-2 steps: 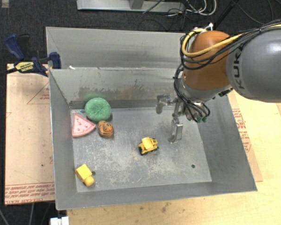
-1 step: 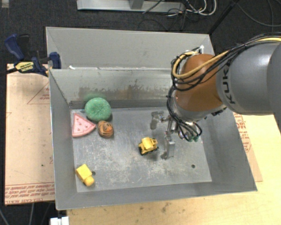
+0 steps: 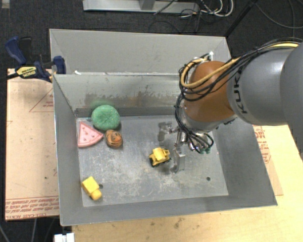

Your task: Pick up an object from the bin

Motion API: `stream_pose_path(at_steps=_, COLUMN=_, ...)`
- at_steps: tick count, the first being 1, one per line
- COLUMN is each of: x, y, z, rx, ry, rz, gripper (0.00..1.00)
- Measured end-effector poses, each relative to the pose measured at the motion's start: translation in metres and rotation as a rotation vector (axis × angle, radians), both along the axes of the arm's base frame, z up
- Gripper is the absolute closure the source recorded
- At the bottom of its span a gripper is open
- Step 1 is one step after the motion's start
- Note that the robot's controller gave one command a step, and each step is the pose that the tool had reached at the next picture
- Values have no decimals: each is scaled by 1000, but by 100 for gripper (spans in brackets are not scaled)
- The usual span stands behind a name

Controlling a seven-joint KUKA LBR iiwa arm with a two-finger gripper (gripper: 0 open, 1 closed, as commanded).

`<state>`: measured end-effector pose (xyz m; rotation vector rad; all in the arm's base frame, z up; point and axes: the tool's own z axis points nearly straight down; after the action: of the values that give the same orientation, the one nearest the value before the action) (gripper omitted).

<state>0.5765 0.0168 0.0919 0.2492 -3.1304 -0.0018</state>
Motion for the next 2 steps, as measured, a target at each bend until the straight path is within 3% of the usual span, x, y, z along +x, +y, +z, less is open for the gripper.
stream_pose_path(at_steps=1, x=3, y=20, z=-15, rx=0, ry=-4, rz=141, gripper=0)
stream_pose_path(at_steps=2, x=-22, y=30, z=-20, rx=1, ry=-7, rz=217, gripper=100)
